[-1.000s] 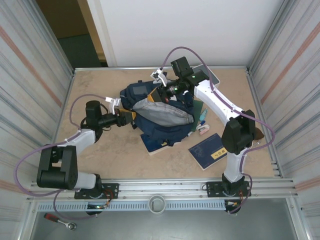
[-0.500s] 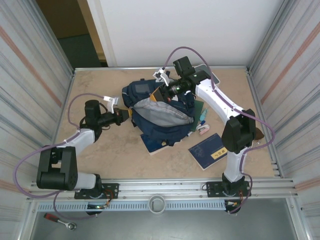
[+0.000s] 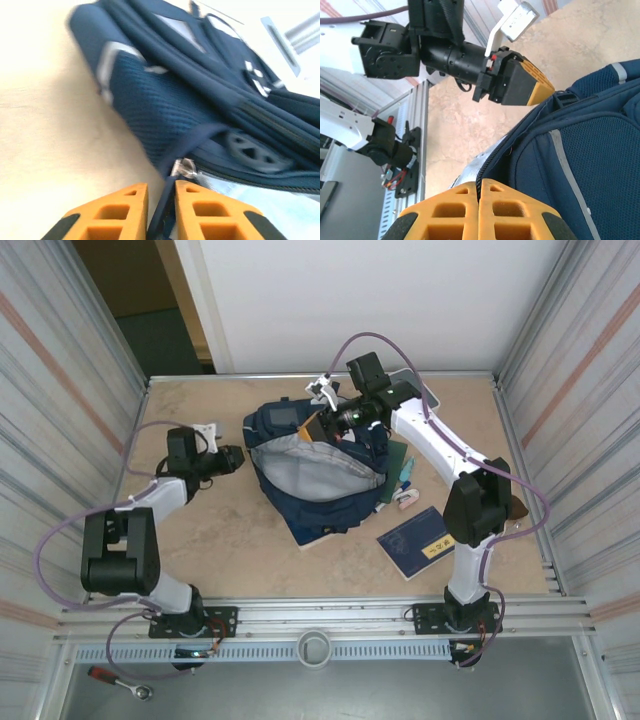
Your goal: Pack the student bag
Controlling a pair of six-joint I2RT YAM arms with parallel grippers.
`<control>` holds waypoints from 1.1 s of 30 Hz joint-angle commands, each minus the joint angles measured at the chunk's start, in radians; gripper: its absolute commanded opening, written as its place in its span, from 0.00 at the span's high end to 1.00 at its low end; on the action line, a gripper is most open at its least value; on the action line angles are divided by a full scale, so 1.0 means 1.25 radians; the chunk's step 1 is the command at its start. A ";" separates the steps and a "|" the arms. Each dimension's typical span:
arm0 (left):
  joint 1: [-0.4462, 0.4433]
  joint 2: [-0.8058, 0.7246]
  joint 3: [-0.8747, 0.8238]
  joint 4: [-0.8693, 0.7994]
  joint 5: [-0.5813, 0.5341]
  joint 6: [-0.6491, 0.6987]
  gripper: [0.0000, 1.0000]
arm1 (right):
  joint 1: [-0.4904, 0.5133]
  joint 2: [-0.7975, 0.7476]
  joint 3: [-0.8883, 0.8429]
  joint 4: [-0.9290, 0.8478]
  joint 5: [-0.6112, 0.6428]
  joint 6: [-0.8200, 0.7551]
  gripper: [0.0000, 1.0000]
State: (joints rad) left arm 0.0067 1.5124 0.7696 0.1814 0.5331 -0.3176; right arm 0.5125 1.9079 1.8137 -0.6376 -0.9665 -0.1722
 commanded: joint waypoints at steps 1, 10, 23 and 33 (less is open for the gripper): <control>0.046 0.008 0.019 -0.059 -0.092 -0.070 0.68 | 0.016 0.001 0.022 0.063 0.017 0.048 1.00; 0.054 -0.244 -0.068 -0.091 -0.154 -0.150 0.33 | 0.091 0.192 0.277 0.059 0.230 0.124 1.00; -0.224 -0.333 0.074 -0.236 -0.255 0.089 0.14 | 0.000 -0.129 -0.183 0.120 0.449 0.297 0.37; -0.325 -0.061 0.289 -0.493 -0.365 0.050 0.13 | -0.191 -0.130 -0.446 0.264 0.518 0.591 0.20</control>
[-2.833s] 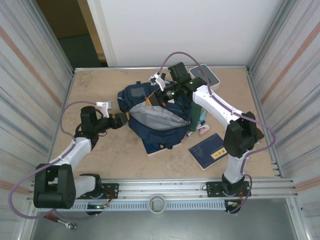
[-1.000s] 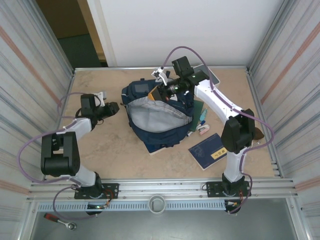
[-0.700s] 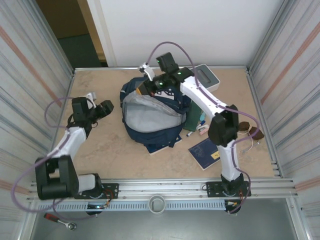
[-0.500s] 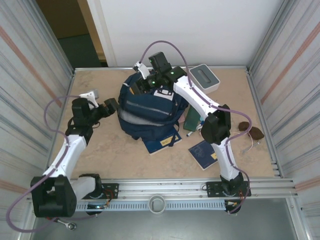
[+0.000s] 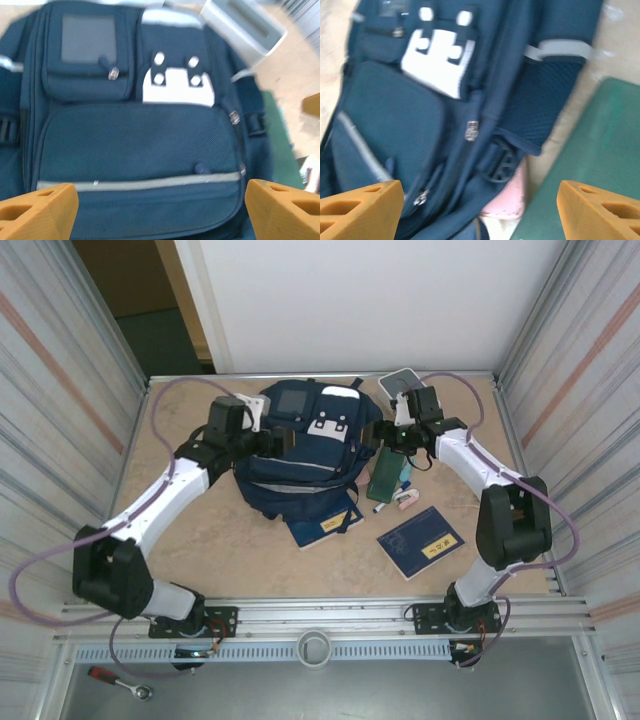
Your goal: Pack the student bag
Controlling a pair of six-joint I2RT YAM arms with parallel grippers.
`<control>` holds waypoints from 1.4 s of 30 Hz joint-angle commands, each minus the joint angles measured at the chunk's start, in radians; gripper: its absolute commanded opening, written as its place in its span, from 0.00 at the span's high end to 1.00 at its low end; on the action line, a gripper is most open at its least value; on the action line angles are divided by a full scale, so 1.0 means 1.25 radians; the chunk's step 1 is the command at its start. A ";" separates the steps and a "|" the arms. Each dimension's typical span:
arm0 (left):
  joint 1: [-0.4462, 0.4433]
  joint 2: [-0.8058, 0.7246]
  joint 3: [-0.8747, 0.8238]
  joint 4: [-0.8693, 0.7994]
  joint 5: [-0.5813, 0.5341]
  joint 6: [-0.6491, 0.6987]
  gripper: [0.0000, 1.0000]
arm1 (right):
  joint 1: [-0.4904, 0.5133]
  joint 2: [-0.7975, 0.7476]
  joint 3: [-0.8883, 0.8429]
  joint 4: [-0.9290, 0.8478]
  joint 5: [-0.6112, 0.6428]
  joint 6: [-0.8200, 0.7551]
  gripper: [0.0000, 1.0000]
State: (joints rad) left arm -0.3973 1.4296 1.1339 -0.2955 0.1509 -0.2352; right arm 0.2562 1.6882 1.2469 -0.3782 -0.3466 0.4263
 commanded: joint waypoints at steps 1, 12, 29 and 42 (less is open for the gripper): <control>-0.001 0.001 -0.019 -0.113 -0.063 -0.025 0.14 | 0.015 0.065 0.018 0.058 0.021 0.122 0.19; -0.022 -0.129 -0.140 -0.078 -0.022 -0.026 0.14 | 0.047 0.215 0.180 0.085 -0.075 0.086 0.81; -0.046 0.137 0.129 -0.280 0.060 0.586 0.17 | 0.039 0.406 0.565 -0.111 -0.131 -0.014 0.44; 0.021 0.284 0.172 -0.266 0.094 0.590 0.54 | 0.094 0.014 0.010 0.055 -0.113 0.004 0.30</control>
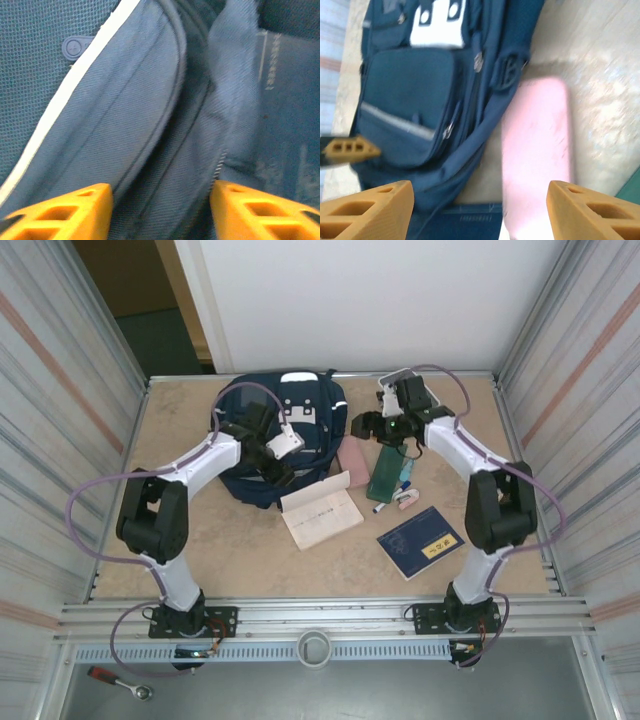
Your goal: Pack the student bag
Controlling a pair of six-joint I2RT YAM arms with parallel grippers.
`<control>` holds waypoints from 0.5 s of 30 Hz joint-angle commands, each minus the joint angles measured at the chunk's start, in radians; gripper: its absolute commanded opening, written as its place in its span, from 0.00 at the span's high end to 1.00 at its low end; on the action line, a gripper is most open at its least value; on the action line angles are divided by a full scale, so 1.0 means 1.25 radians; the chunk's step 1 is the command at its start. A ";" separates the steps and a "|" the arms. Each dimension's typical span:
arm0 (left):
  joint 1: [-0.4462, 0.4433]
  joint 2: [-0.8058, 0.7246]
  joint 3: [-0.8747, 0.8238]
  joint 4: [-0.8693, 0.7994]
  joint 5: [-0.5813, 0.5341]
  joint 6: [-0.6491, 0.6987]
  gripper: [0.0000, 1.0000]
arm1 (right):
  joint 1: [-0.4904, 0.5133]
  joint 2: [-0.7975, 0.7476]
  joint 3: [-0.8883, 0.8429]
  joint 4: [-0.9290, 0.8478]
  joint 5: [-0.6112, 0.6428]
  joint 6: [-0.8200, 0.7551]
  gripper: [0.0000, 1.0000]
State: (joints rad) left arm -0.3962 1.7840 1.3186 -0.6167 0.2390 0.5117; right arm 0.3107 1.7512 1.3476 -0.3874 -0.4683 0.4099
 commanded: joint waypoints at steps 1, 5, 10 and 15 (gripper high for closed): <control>0.029 -0.004 0.018 0.007 0.037 -0.027 0.59 | 0.071 -0.042 -0.100 0.094 -0.015 0.027 0.30; 0.038 -0.021 -0.022 0.072 0.087 -0.091 0.77 | 0.133 -0.008 -0.118 0.136 -0.048 0.027 0.33; 0.049 -0.053 -0.046 0.095 0.056 -0.182 0.93 | 0.178 -0.064 -0.183 0.009 0.032 -0.048 0.43; 0.066 -0.147 -0.105 0.210 -0.038 -0.365 0.97 | 0.180 -0.198 -0.355 -0.009 0.086 -0.037 0.41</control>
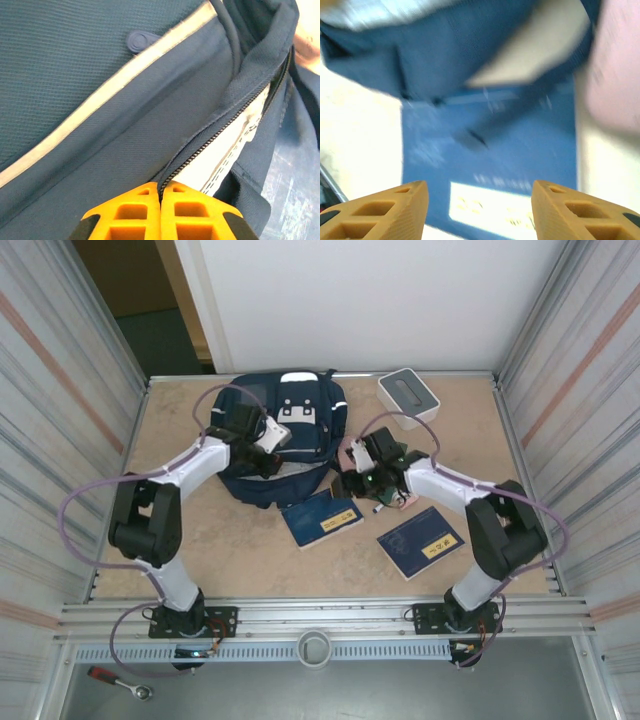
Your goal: Pack the student bag
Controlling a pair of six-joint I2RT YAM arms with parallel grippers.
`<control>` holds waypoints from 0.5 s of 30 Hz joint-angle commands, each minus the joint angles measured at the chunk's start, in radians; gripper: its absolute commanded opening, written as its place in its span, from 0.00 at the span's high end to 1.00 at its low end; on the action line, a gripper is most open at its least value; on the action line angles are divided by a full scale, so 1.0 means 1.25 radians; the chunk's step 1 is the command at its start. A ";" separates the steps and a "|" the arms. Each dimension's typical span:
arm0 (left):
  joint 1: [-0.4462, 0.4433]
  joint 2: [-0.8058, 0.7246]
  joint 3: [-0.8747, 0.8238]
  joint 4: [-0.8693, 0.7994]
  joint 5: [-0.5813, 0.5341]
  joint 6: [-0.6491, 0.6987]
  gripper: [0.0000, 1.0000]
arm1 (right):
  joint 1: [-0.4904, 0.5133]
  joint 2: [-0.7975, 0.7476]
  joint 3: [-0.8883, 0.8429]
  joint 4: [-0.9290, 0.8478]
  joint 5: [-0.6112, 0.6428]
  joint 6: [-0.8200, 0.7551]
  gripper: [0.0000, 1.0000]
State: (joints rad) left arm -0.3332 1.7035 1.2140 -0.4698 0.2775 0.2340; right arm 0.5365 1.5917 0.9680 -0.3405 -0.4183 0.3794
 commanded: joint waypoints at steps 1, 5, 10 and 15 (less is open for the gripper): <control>0.015 -0.103 -0.041 0.113 -0.085 -0.183 0.97 | -0.001 -0.099 -0.073 -0.048 0.056 -0.002 0.37; -0.015 -0.192 -0.120 0.129 -0.225 -0.310 0.56 | 0.033 -0.190 -0.118 -0.048 0.088 0.064 0.31; -0.160 -0.352 -0.271 0.150 -0.234 -0.363 0.32 | 0.143 -0.229 -0.189 0.035 0.156 0.217 0.24; -0.187 -0.383 -0.393 0.195 0.041 -0.453 0.31 | 0.180 -0.190 -0.246 0.212 0.201 0.370 0.15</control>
State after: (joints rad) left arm -0.5697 1.2247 0.7933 -0.2665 0.1505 -0.2272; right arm 0.7490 1.3266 0.6804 -0.2138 -0.2363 0.6842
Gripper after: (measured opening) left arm 0.694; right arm 0.844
